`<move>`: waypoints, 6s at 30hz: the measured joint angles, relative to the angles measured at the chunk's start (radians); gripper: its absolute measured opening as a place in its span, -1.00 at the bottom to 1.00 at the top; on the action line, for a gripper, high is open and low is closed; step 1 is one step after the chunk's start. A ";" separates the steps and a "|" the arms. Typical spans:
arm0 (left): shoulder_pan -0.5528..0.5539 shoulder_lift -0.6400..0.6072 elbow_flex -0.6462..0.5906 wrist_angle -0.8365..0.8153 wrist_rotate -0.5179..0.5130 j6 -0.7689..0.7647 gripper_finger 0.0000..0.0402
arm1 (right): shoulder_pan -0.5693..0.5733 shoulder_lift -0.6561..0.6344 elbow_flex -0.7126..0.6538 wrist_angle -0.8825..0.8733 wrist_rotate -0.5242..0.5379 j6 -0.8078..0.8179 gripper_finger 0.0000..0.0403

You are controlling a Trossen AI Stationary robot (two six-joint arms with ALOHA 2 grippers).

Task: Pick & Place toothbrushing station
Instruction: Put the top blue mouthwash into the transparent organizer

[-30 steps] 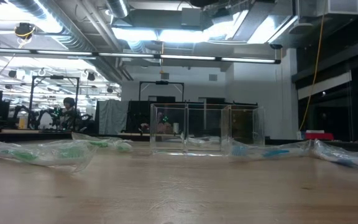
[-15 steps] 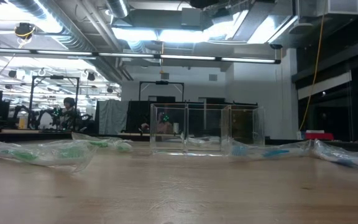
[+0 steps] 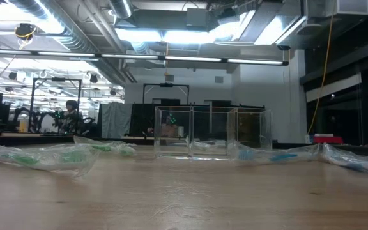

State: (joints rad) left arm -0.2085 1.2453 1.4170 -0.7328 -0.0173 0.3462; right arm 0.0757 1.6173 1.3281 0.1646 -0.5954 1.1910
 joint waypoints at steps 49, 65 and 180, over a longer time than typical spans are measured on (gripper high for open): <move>0.070 -0.181 0.002 -0.168 -0.026 -0.473 -0.51 | 0.056 -0.028 0.170 -0.333 0.630 -1.173 -0.16; 0.160 -0.148 0.002 -0.092 0.104 -0.456 -0.51 | 0.077 -0.013 0.220 -0.377 0.708 -1.392 -0.16; 0.228 -0.364 -0.006 -0.572 -0.373 -0.461 0.00 | -0.024 -0.052 0.220 -1.178 0.487 -1.099 -0.49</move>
State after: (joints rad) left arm 0.0196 0.8814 1.4110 -1.3045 -0.3905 -0.1151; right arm 0.0514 1.5657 1.5478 -1.0137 -0.1087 0.0922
